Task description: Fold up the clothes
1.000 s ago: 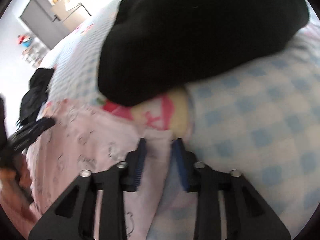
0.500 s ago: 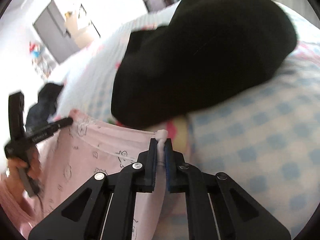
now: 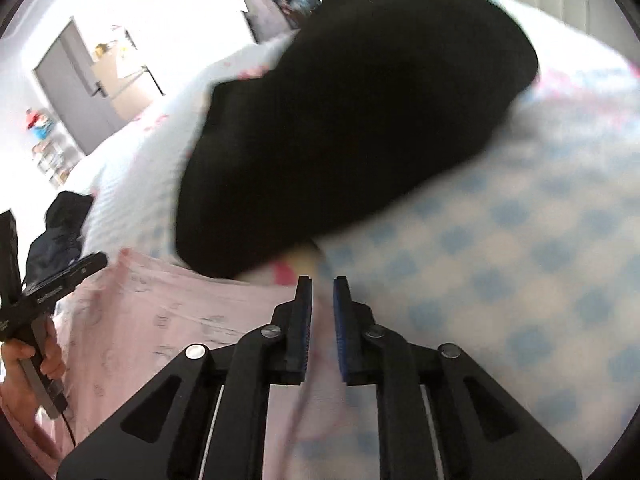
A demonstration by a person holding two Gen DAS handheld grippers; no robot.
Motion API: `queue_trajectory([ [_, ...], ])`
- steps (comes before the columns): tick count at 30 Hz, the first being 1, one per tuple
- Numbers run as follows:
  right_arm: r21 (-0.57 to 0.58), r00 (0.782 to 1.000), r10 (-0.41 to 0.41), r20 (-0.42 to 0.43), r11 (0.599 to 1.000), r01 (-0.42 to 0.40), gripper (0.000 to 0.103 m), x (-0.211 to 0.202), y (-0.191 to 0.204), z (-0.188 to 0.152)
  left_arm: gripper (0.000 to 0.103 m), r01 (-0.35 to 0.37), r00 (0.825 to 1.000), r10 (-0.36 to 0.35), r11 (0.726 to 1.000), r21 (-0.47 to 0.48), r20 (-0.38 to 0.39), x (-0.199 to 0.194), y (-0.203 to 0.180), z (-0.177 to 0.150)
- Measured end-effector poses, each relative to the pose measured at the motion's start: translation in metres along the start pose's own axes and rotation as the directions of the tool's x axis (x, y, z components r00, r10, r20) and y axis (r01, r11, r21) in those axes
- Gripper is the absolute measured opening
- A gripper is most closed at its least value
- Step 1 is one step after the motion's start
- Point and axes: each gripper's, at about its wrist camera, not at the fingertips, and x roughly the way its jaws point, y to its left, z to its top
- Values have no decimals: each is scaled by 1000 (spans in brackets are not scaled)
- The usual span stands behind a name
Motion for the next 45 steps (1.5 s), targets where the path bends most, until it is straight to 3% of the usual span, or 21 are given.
queue_trajectory([
  [2, -71, 1000, 28, 1, 997, -28, 14, -7, 23, 1, 35, 39, 999, -37, 997, 72, -23, 5, -15, 3],
  [4, -131, 993, 89, -73, 987, -98, 16, 1, 48, 5, 35, 78, 994, -67, 988, 136, -88, 23, -31, 8],
  [8, -193, 981, 99, -169, 972, -131, 16, 23, 78, -9, 35, 95, 979, -59, 979, 179, -195, 54, -39, 12],
  [15, -160, 968, 106, -228, 977, -144, 16, 64, 82, -19, 39, 137, 972, -86, 964, 226, -220, 57, -43, 0],
  [19, -150, 970, 106, -221, 979, -141, 16, 71, 82, -21, 39, 95, 976, -36, 958, 272, -216, 59, -49, -10],
  [21, -158, 971, 94, -218, 979, -131, 16, 70, 85, -20, 10, 72, 980, -20, 963, 259, -197, 58, -50, -9],
  [23, -169, 974, 83, -212, 978, -121, 16, 70, 89, -19, 4, 53, 985, -12, 971, 233, -174, 58, -51, -6],
  [26, -168, 976, 79, -203, 979, -114, 17, 68, 92, -18, 3, 42, 993, -19, 979, 199, -118, 45, -48, -4],
  [34, -159, 985, 56, -164, 984, -82, 17, 61, 90, -19, 2, 17, 998, -6, 986, 169, -69, 53, -50, 8],
  [38, -148, 998, 6, -59, 989, -15, 18, 46, 82, -13, 3, 13, 992, 8, 986, 164, -126, 69, -51, 9],
  [40, -125, 997, -47, -61, 991, 39, 25, 50, 72, -9, 5, 11, 986, 17, 986, 166, -165, 80, -51, 9],
  [42, -125, 983, -76, -165, 991, 56, 24, 74, 63, -10, 7, 32, 981, -6, 990, 137, -192, 83, -48, 12],
  [44, -104, 983, -70, -170, 993, 53, 22, 73, 56, -9, 28, 124, 980, -120, 992, 16, -161, 63, -33, 23],
  [45, -94, 983, -68, -172, 994, 52, 22, 72, 53, -8, 54, 163, 979, -167, 986, -39, -114, 48, -23, 26],
])
